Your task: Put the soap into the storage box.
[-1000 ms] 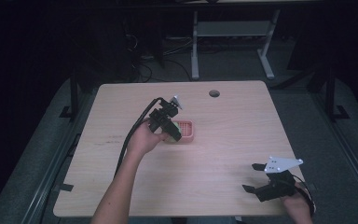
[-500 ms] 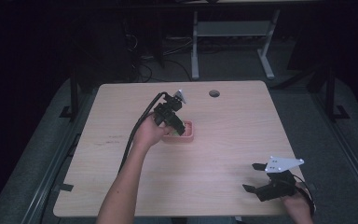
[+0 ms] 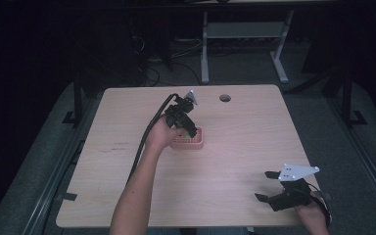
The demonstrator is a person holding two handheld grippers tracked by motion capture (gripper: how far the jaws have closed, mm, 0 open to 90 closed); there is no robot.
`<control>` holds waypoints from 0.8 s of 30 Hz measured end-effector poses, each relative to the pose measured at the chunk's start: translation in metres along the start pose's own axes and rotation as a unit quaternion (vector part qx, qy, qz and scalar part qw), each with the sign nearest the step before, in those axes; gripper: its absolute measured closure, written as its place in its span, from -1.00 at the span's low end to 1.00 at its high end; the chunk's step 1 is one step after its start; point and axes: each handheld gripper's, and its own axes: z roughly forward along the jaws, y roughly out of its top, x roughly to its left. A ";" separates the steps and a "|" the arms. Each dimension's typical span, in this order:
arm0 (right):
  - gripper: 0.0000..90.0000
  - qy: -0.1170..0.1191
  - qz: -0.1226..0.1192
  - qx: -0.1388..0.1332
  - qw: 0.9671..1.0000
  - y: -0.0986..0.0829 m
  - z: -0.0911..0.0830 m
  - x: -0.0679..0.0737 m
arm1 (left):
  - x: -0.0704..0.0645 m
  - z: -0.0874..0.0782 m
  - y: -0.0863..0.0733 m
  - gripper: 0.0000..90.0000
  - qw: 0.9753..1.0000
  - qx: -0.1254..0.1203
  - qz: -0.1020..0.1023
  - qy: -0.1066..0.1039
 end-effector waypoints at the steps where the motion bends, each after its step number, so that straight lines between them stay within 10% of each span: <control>1: -0.69 0.000 0.001 0.000 1.000 0.000 0.000 0.000 | 0.001 0.002 0.000 -0.40 1.000 -0.001 -0.005 -0.001; 24: -0.69 0.002 -0.001 0.000 1.000 0.000 0.001 0.000 | 0.016 0.034 0.009 -0.41 0.999 0.017 -0.041 0.000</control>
